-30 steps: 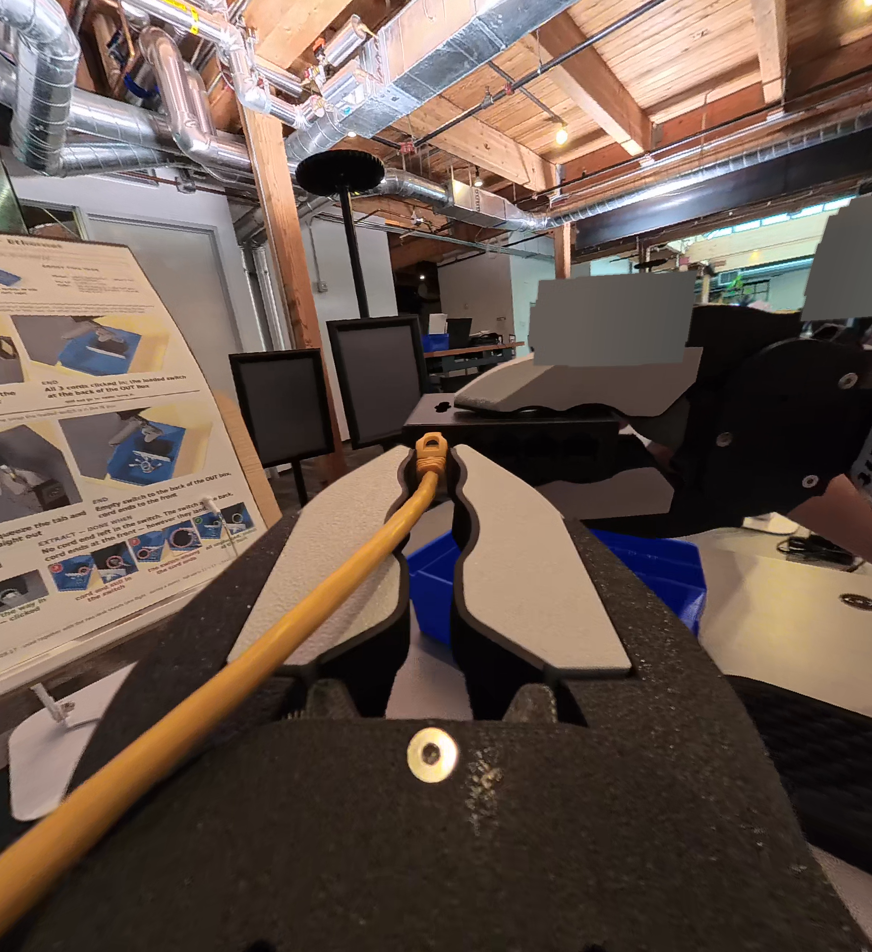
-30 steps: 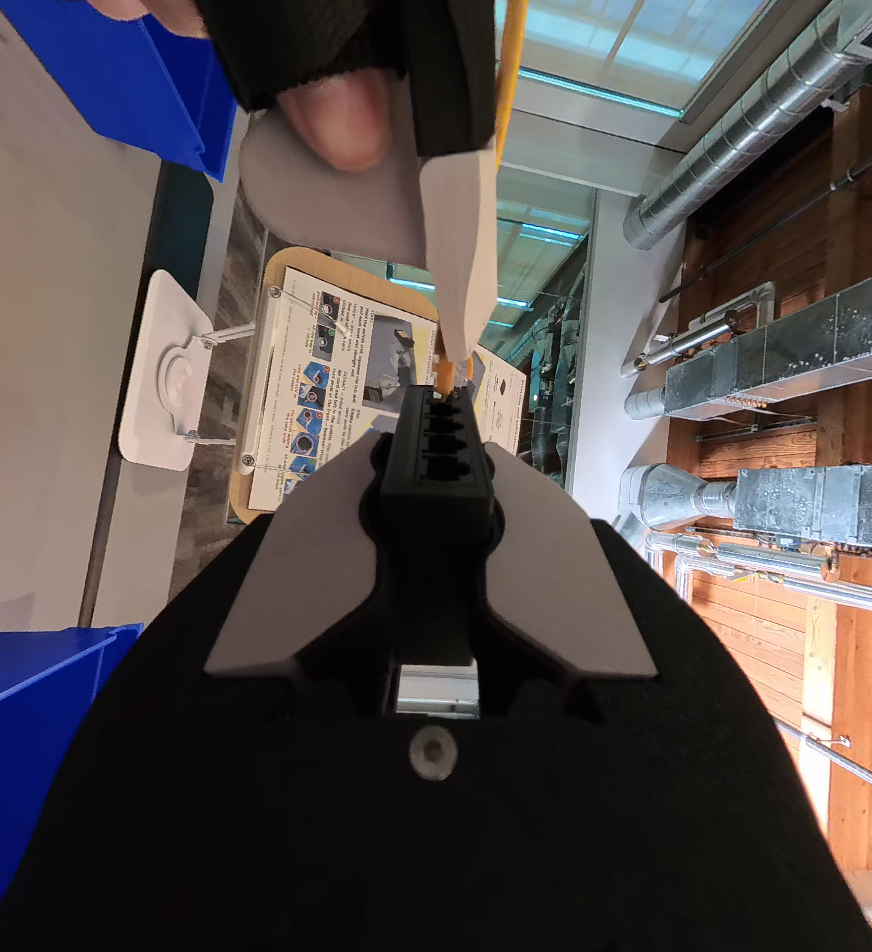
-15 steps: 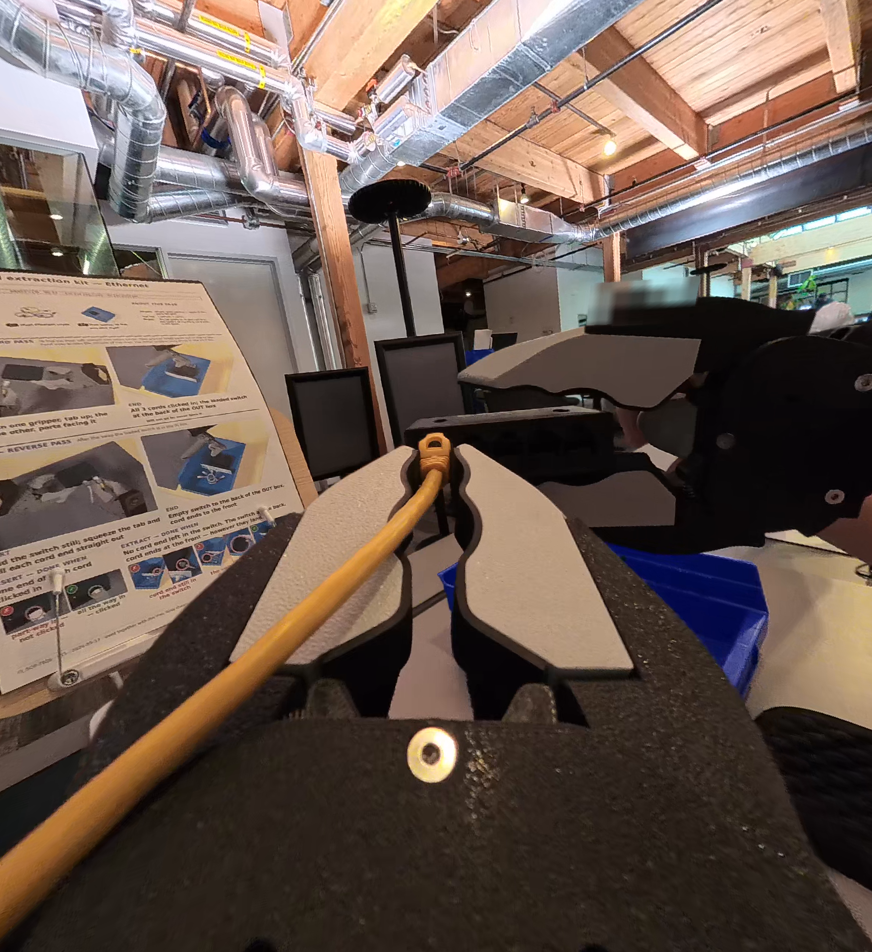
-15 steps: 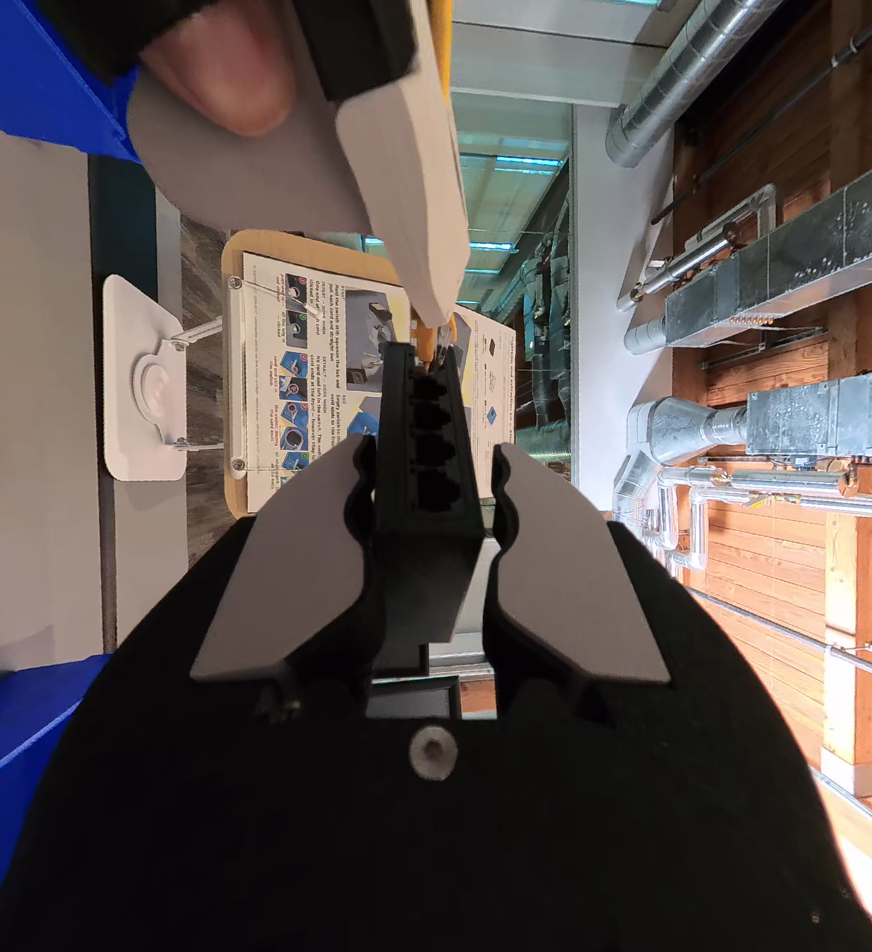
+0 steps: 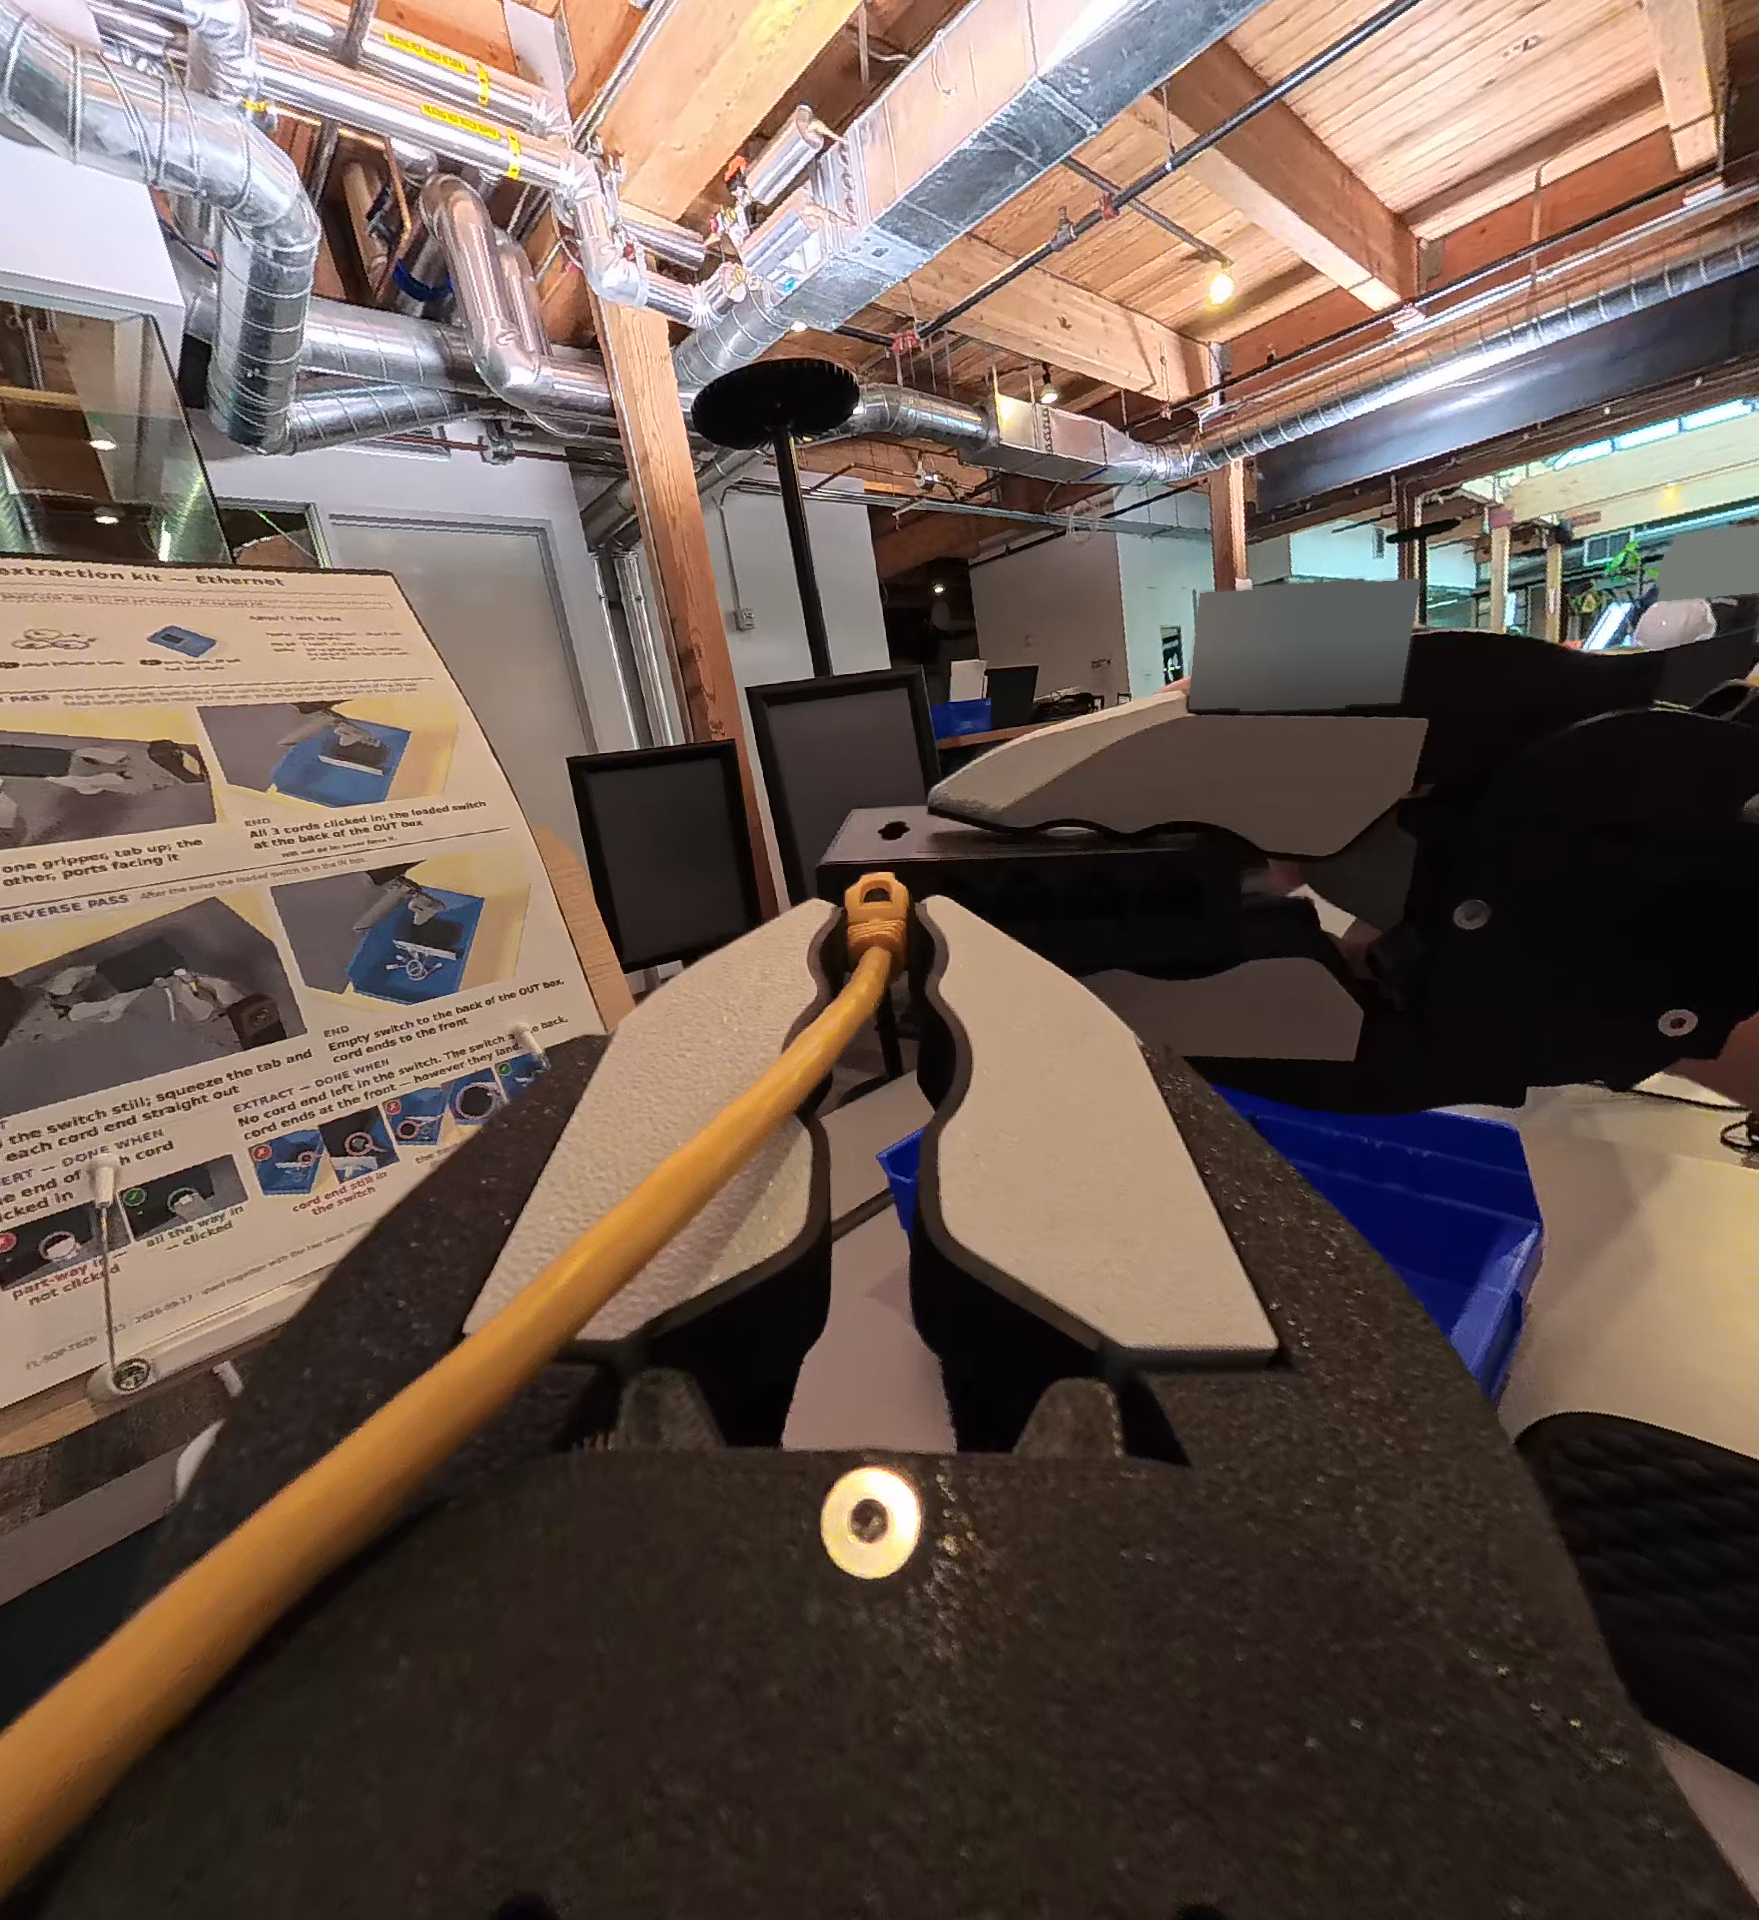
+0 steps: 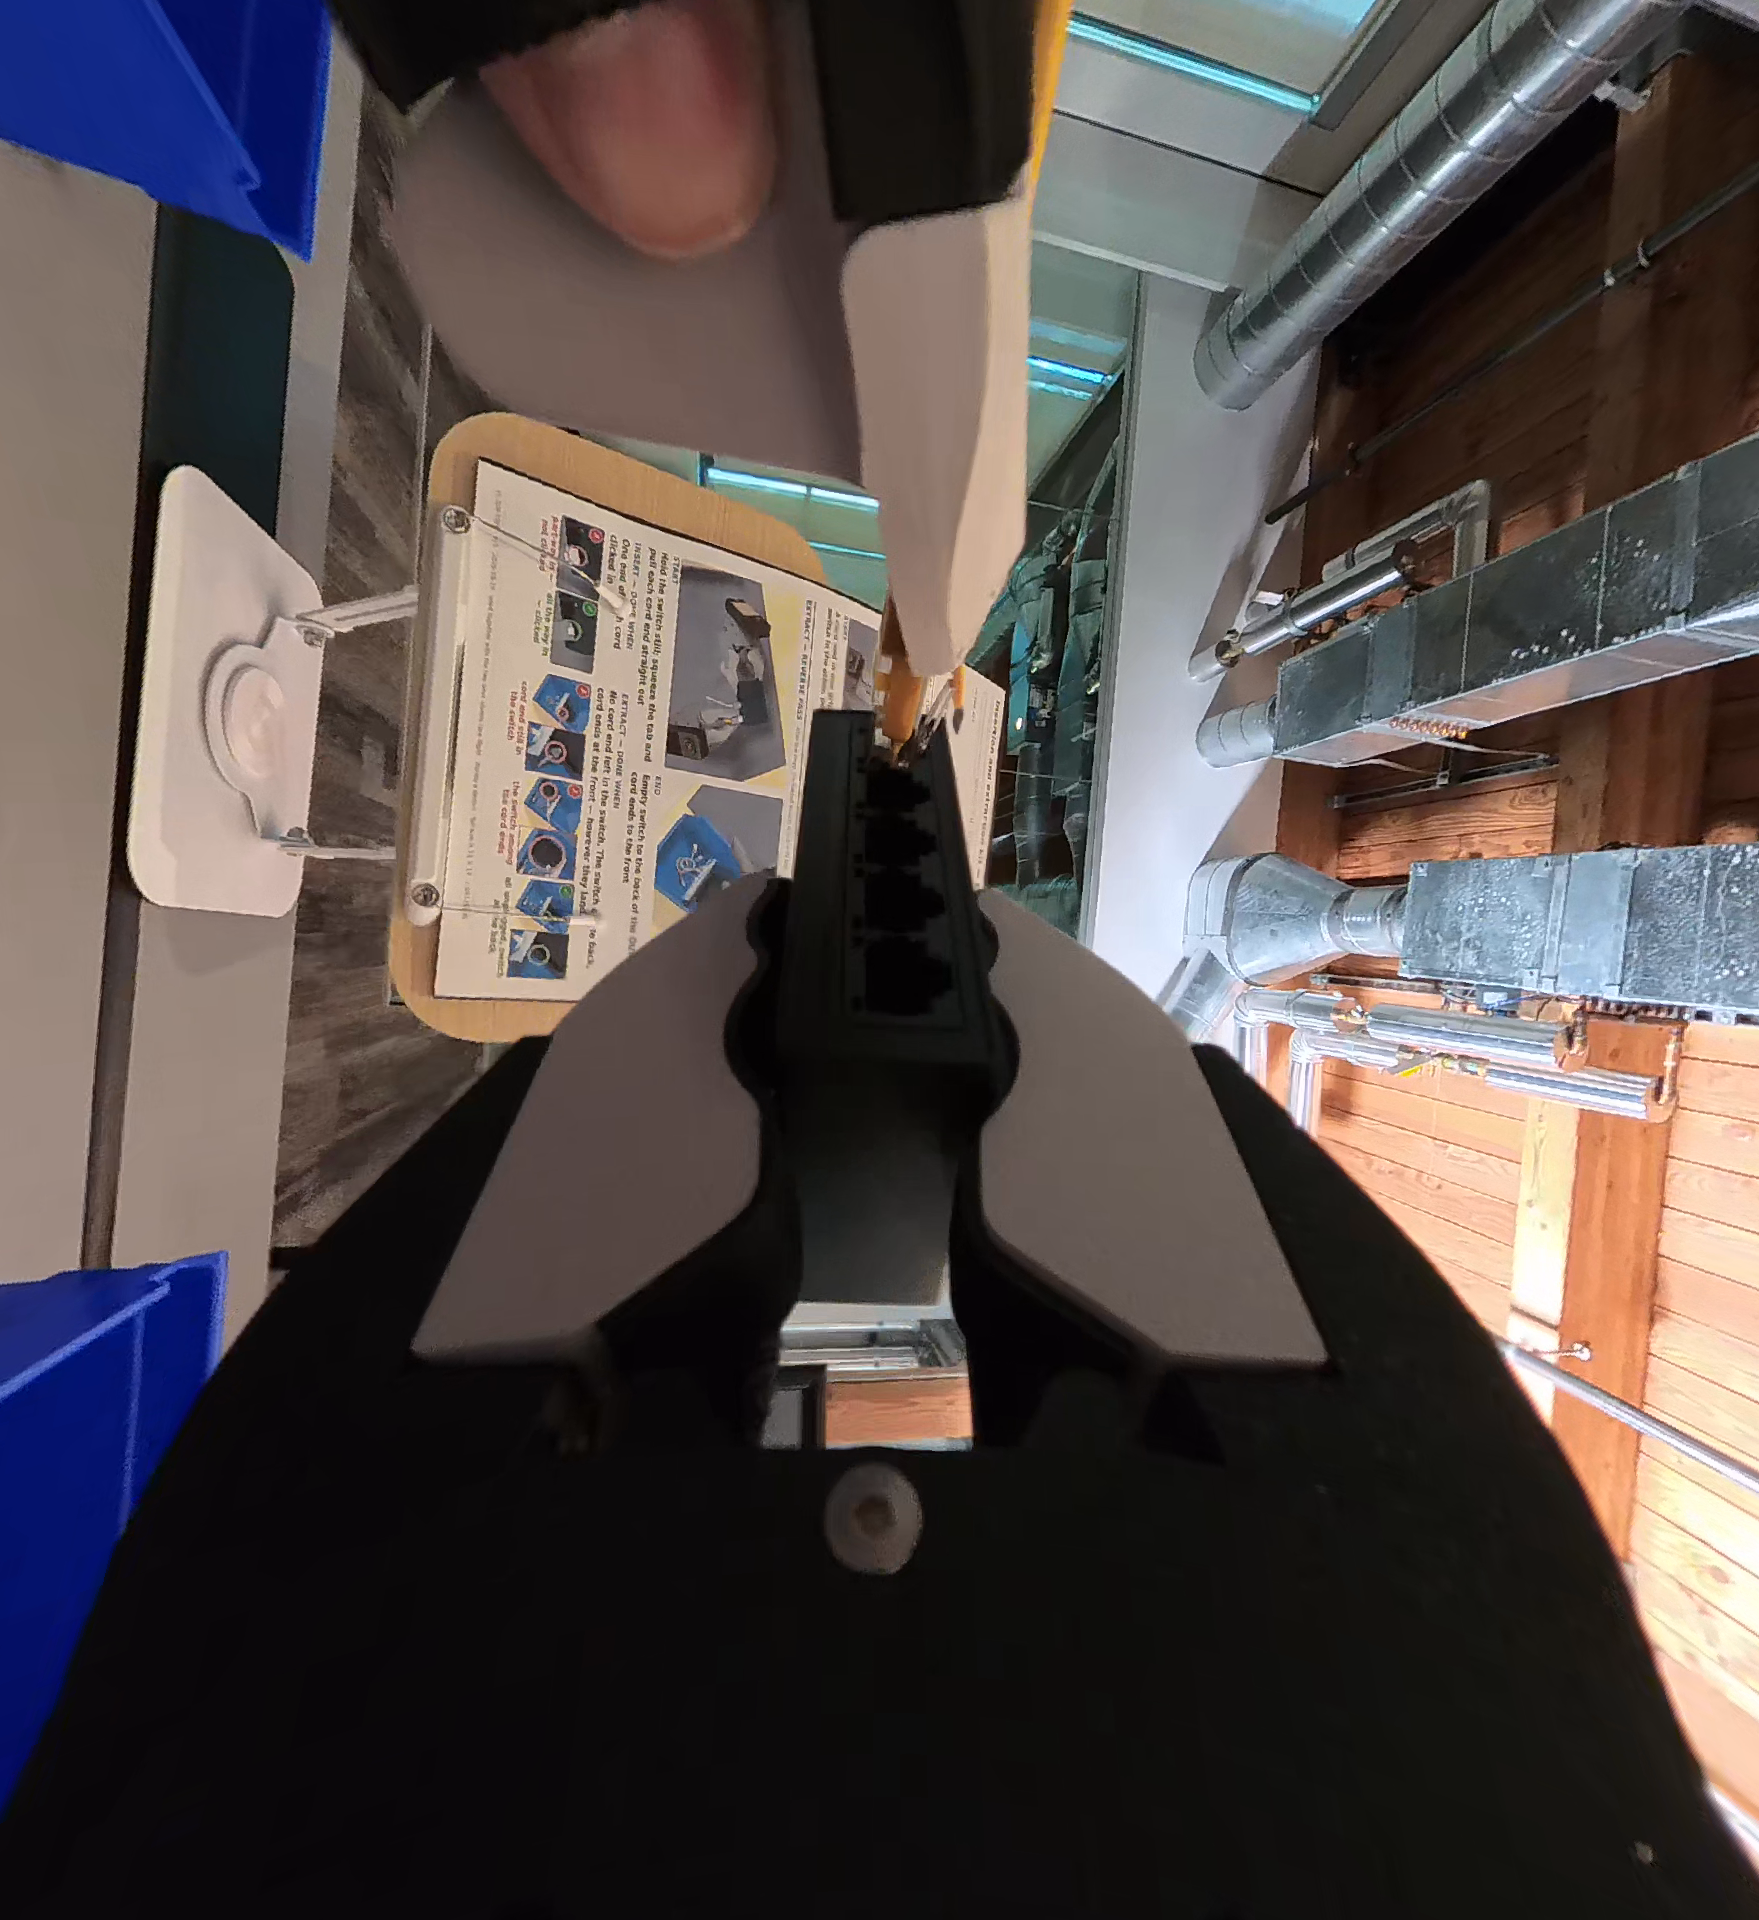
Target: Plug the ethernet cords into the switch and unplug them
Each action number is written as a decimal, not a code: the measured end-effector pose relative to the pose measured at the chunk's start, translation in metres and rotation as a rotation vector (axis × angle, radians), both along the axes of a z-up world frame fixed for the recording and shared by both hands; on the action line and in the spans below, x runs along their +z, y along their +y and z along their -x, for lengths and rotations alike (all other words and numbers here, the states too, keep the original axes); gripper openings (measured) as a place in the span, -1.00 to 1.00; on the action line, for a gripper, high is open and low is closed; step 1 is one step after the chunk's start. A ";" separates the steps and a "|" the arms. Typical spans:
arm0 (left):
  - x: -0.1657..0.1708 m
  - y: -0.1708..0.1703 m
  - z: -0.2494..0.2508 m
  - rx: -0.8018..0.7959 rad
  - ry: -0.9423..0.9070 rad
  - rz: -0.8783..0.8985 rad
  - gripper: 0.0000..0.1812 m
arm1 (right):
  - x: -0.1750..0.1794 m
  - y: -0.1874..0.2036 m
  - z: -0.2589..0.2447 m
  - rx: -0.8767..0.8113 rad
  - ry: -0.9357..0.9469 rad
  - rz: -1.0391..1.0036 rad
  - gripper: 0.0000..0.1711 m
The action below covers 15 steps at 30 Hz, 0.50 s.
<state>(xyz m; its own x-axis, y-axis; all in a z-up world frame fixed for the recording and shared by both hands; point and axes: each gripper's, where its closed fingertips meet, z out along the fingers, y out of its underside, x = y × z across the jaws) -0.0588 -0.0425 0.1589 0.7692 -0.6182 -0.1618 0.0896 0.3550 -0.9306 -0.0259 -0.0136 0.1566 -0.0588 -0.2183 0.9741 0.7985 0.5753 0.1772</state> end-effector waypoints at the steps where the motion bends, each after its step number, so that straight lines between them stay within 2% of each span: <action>1: -0.001 0.000 -0.001 -0.004 -0.004 0.003 -0.88 | 0.000 0.000 -0.001 -0.004 -0.011 -0.005 -0.66; 9: -0.011 0.005 -0.003 -0.114 -0.204 -0.034 -0.88 | -0.009 -0.002 0.001 0.004 -0.137 0.001 -0.66; 15: -0.020 0.009 -0.001 -0.114 -0.294 -0.059 -0.88 | -0.017 0.001 0.004 -0.006 -0.279 0.025 -0.66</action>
<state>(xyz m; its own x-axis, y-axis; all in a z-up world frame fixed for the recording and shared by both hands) -0.0580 -0.0334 0.1385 0.7146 -0.6993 0.0186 0.3937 0.3800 -0.8370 -0.0296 -0.0124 0.1397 -0.3270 -0.1931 0.9251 0.7244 0.5775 0.3766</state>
